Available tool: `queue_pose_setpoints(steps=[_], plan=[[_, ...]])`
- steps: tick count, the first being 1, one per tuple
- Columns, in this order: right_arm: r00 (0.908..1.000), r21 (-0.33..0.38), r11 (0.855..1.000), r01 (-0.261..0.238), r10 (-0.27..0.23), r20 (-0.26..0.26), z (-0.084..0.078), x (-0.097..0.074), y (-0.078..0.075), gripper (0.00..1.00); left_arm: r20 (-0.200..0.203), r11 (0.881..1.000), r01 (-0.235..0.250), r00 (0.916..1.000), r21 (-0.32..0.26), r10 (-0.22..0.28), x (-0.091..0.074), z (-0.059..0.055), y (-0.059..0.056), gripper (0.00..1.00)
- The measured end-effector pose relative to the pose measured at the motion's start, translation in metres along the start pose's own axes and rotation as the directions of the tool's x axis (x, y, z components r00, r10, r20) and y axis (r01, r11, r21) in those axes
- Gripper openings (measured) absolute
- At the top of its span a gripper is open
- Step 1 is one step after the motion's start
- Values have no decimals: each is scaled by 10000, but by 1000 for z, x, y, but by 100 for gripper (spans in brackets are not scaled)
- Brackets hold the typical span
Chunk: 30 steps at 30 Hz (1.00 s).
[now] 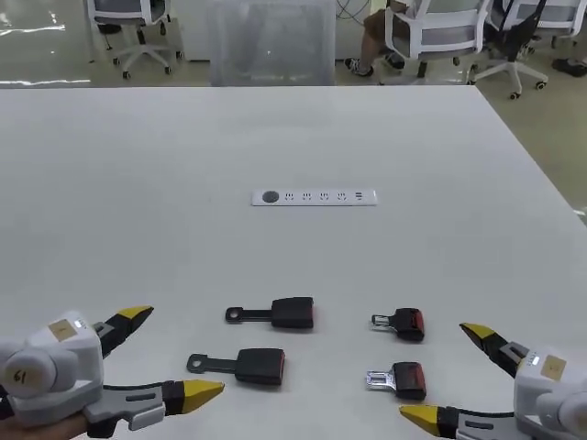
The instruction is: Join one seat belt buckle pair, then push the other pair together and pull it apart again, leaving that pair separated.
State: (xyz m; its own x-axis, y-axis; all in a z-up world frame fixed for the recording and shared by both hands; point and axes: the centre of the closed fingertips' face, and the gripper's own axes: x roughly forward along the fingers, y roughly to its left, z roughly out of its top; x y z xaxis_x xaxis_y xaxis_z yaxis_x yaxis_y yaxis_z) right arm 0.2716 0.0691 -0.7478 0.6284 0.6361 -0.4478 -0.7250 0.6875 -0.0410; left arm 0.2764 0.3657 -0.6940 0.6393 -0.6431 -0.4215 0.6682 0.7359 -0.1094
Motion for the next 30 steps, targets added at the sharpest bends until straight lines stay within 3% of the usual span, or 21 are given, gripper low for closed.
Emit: queue_pose_setpoints(steps=[30], plan=[[9999,-83,9999,-127,126,-112,-1,-3,1,96,-31,9999,-88,10000,60,88,-3,0,0,99]])
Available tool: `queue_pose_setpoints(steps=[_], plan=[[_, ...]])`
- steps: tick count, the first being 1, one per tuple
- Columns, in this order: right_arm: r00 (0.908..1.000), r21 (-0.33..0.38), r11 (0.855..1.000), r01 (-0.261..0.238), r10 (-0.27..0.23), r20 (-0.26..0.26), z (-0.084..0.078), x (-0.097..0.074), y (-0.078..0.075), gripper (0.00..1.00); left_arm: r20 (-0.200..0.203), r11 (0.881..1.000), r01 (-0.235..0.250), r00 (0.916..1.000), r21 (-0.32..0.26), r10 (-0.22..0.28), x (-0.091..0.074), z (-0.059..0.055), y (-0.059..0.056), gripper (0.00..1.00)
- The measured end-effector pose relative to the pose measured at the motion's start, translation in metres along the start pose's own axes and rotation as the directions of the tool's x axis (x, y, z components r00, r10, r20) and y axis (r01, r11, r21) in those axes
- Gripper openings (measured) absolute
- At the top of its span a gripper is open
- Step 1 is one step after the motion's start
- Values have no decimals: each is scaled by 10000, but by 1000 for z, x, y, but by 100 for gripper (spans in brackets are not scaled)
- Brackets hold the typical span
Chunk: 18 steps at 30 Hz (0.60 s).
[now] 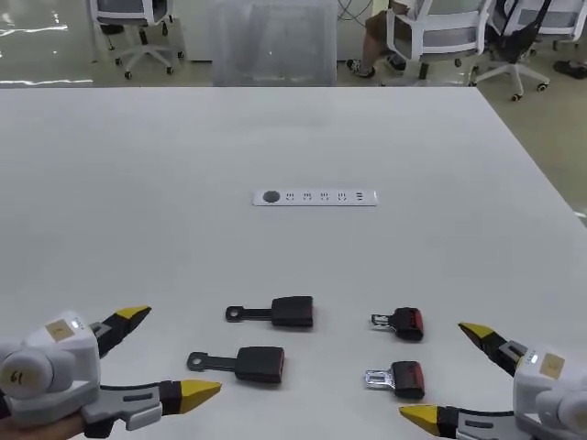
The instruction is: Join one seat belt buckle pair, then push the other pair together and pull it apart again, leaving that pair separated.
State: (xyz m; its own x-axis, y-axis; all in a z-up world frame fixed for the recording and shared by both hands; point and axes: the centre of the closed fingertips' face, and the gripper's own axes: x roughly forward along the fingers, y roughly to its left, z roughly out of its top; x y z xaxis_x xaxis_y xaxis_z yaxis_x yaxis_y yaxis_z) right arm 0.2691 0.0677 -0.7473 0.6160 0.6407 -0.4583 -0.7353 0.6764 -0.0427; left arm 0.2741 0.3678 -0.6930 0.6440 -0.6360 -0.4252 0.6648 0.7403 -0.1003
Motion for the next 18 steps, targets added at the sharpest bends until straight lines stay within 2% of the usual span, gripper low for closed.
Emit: queue_pose_setpoints(steps=[11,18], plan=[[9999,-53,10000,-71,70,-151,-4,-1,0,96,-101,9999,92,9999,82,-92,3,0,-2,99],[9996,-13,9999,-164,164,-218,-7,1,5,96,-183,9998,152,9997,122,-150,6,-3,-4,98]])
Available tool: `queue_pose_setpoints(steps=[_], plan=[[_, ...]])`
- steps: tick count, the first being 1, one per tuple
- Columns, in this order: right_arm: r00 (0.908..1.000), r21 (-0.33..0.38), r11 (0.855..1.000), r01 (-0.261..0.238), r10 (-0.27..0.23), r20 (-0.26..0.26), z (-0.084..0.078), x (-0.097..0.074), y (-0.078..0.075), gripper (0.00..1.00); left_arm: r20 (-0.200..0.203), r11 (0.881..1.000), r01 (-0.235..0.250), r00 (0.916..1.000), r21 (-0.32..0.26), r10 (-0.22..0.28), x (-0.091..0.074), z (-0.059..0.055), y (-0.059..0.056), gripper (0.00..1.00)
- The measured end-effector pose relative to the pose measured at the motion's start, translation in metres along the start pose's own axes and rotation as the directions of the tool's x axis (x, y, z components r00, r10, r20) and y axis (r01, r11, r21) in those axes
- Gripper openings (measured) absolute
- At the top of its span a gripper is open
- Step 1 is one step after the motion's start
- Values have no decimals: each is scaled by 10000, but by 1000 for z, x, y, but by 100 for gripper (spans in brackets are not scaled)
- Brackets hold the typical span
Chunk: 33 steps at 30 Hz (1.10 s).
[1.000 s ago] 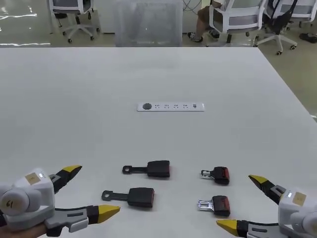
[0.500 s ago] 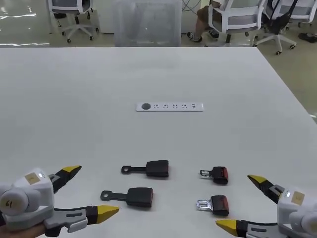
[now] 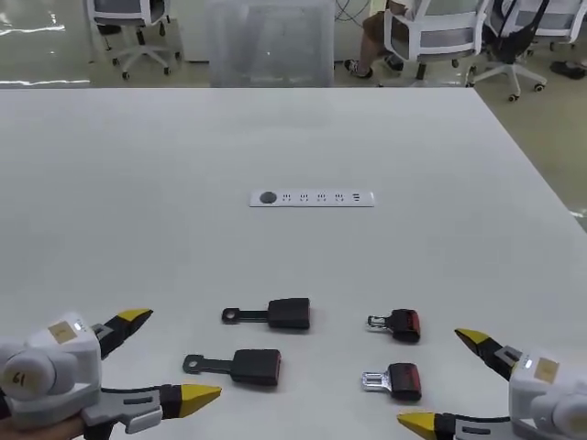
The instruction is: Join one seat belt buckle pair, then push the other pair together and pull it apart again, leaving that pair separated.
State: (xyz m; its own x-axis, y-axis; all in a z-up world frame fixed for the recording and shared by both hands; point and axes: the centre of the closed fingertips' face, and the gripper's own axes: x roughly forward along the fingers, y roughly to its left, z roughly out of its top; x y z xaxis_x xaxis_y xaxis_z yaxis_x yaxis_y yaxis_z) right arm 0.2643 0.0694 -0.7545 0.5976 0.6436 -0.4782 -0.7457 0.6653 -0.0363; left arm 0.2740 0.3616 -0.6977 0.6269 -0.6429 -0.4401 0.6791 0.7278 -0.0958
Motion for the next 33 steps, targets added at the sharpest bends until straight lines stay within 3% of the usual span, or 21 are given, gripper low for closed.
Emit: queue_pose_setpoints(steps=[18,33], plan=[[9998,-8,10000,-77,77,-187,-6,3,-6,95,-85,10000,7,10000,-63,-8,10,-1,0,97],[9979,-44,9990,-443,441,-476,-11,13,-9,95,-215,9996,150,9996,-241,-156,26,-5,3,97]])
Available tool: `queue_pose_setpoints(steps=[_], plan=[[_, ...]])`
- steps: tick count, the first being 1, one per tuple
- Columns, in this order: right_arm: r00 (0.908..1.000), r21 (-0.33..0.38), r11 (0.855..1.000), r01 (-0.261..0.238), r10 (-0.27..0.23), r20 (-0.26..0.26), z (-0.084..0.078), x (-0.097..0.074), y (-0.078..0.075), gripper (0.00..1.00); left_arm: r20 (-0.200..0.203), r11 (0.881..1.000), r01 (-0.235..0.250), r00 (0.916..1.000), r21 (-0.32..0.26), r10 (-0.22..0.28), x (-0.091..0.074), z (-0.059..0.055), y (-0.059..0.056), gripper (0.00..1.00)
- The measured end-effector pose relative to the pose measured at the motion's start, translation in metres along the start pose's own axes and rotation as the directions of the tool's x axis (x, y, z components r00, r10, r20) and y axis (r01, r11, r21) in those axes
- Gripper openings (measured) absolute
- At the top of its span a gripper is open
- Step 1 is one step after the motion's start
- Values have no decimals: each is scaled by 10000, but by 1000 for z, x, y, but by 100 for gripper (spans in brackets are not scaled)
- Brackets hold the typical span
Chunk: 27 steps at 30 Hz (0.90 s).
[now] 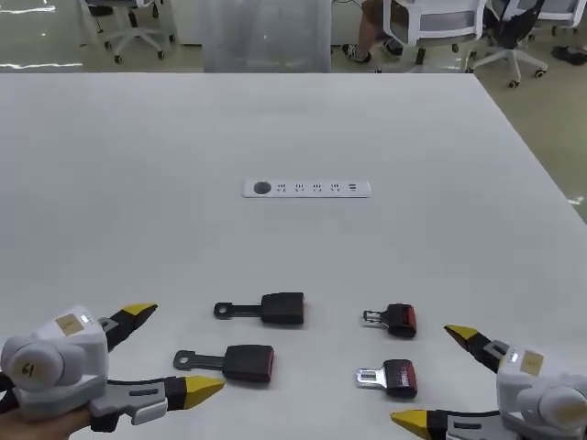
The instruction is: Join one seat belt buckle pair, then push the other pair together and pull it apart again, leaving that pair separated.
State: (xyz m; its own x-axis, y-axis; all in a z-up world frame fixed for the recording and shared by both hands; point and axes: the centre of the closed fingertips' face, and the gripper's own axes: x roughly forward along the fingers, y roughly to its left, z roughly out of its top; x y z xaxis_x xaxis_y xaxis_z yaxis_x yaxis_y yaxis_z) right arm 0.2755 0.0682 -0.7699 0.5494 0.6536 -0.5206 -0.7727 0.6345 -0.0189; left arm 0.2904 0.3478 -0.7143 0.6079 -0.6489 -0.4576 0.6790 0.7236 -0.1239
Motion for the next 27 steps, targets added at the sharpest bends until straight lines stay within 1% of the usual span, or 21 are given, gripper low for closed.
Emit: queue_pose_setpoints(steps=[14,20,22,24,25,27], plan=[[9986,42,9991,-415,416,-328,-6,14,-4,94,-199,9998,190,9996,-34,-191,18,-2,5,97],[9946,-220,9965,-812,796,-666,-10,23,-2,93,-413,9995,326,9986,43,-324,27,-8,7,96],[9930,-199,9958,-897,879,-788,-13,25,-3,91,-755,9977,302,9968,613,-255,29,-15,10,96],[9919,-167,9951,-979,962,-826,-12,27,-2,89,-927,9970,438,9950,645,-377,32,-19,8,93],[9914,-182,9948,-1006,987,-858,-13,28,-3,89,-951,9967,478,9946,660,-414,33,-20,8,91],[9895,-205,9936,-1111,1087,-952,-15,31,-2,88,-1046,9960,527,9935,721,-450,37,-26,11,91]])
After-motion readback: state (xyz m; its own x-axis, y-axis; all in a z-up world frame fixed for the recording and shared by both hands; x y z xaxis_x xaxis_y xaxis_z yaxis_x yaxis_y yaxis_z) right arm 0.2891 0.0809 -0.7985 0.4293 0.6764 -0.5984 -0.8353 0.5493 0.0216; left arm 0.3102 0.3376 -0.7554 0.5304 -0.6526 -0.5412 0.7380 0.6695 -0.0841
